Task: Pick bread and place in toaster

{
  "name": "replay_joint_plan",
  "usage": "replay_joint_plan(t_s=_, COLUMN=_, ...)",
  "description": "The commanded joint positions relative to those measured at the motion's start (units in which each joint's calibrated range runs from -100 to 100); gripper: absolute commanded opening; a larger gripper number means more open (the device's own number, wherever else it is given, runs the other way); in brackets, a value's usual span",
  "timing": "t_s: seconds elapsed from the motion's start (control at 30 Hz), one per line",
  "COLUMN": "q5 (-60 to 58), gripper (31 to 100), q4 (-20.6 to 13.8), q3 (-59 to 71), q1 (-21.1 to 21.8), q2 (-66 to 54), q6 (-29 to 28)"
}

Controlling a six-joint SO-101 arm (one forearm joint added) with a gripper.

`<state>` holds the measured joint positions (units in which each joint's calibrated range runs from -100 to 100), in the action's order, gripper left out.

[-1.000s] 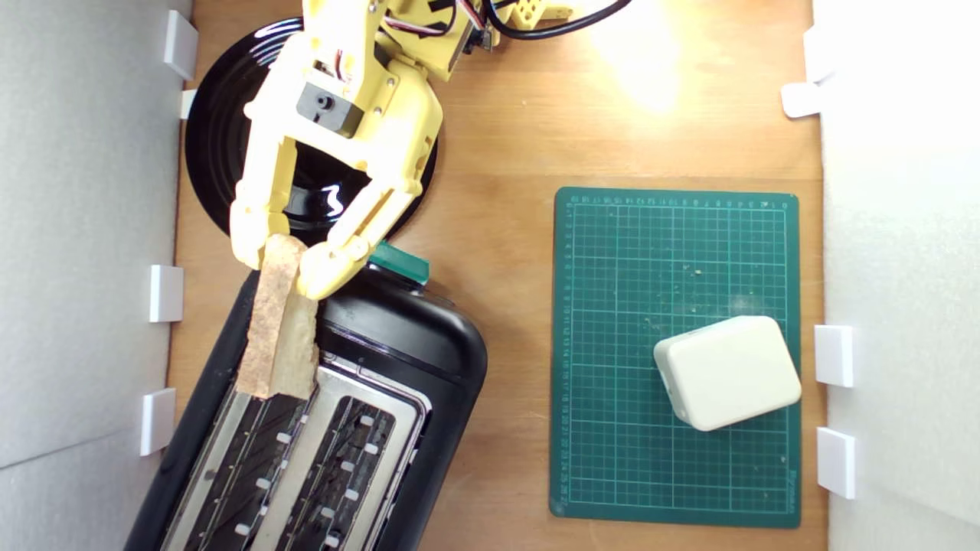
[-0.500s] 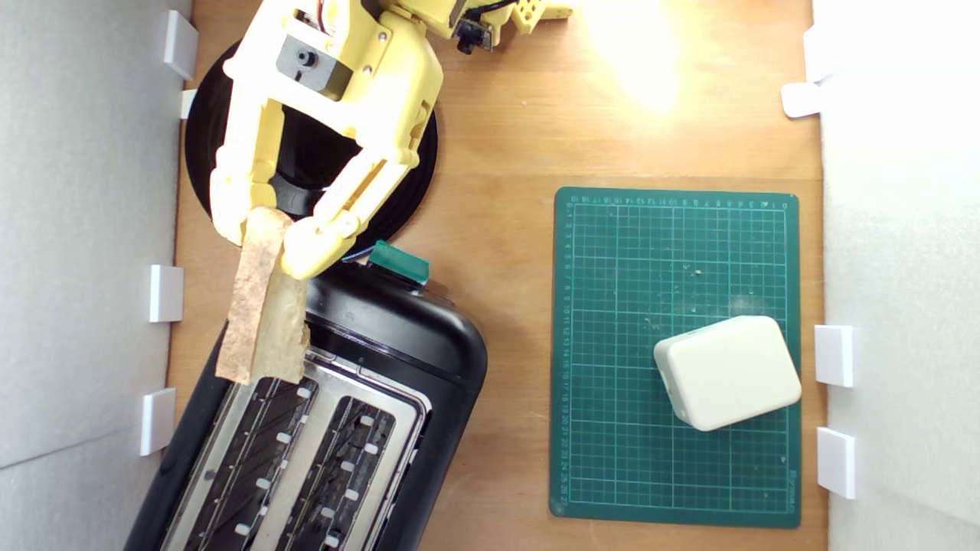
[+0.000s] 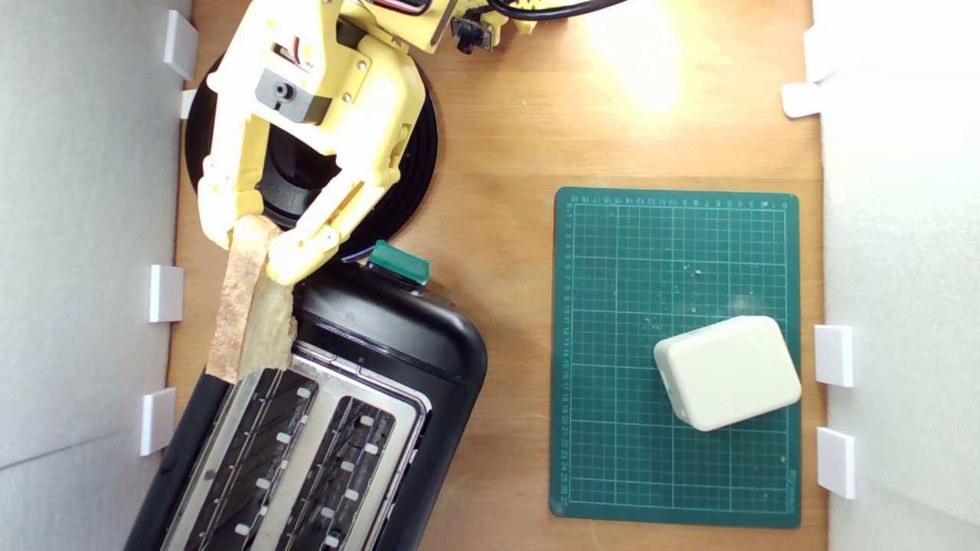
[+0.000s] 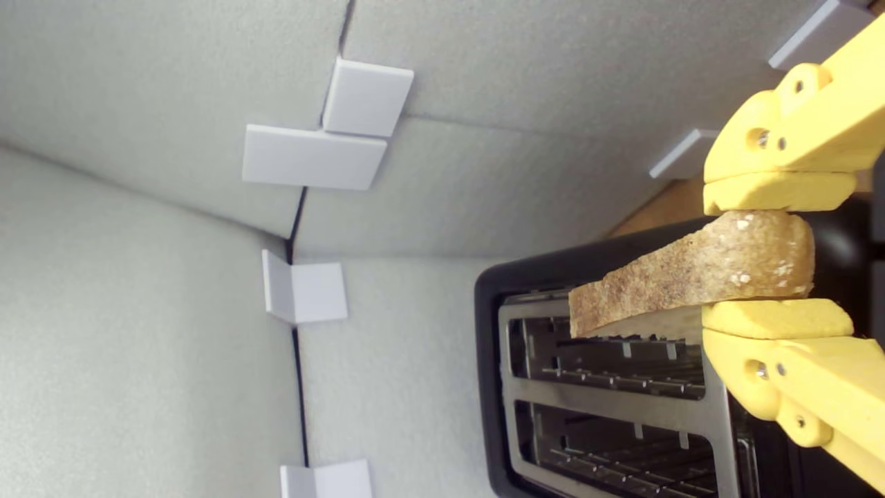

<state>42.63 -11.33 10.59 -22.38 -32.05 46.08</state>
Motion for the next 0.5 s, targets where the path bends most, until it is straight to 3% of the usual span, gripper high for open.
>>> replay_joint_plan(t_s=0.0, q5=0.03, gripper=63.4, q4=-0.1, q3=-4.19, q1=0.06, q2=-0.15, q6=-0.07)
replay_joint_plan(t_s=0.47, q5=0.03, gripper=63.4, q4=0.45, q3=-7.27, q1=2.56, q2=3.09, q6=-0.17)
